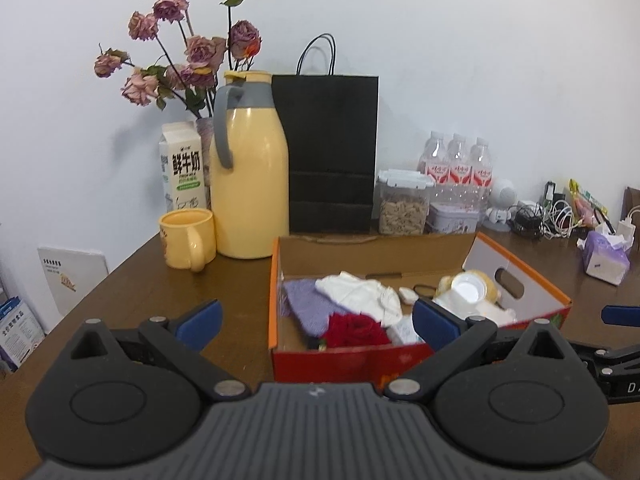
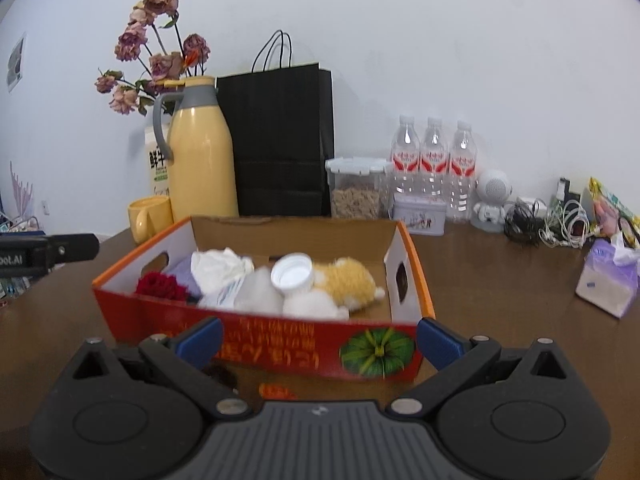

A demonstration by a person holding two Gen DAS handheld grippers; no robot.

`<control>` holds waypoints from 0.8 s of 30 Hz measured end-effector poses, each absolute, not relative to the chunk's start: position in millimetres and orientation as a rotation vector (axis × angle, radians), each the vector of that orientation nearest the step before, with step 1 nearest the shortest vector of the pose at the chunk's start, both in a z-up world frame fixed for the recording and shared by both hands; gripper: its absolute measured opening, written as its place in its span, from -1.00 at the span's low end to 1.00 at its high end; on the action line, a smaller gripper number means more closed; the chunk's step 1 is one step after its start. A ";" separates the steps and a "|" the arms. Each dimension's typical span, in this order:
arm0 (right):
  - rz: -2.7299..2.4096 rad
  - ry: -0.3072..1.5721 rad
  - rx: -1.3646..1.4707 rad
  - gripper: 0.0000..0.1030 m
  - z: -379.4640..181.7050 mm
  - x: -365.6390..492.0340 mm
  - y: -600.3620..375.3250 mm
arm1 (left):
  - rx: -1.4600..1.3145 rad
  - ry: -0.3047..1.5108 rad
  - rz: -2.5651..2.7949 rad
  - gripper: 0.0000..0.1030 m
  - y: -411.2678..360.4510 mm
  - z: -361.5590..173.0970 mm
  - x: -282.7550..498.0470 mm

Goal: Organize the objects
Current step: 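Open the left tool to drop the white cloth into the box, then grasp the braided cable with the left tool while the right tool approaches the sparkly bag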

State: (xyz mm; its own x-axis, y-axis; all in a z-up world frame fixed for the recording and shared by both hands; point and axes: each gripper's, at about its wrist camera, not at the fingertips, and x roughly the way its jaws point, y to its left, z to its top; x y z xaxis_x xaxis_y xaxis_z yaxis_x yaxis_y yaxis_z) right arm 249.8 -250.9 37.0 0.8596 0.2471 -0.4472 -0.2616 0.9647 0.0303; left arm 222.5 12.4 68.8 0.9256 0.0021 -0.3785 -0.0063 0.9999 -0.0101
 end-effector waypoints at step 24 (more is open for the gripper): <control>0.275 0.554 -0.026 1.00 8.4 212.2 -261.0 | -0.052 0.566 -0.096 1.00 8.4 31.1 189.5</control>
State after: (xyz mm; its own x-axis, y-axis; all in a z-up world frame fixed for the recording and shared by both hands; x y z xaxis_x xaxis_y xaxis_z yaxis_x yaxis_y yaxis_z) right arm 212.2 -261.0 8.4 0.8149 0.2511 -0.5224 -0.2651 0.9630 0.0493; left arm 189.5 8.4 31.1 0.8396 -0.1051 -0.5329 0.0763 0.9942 -0.0759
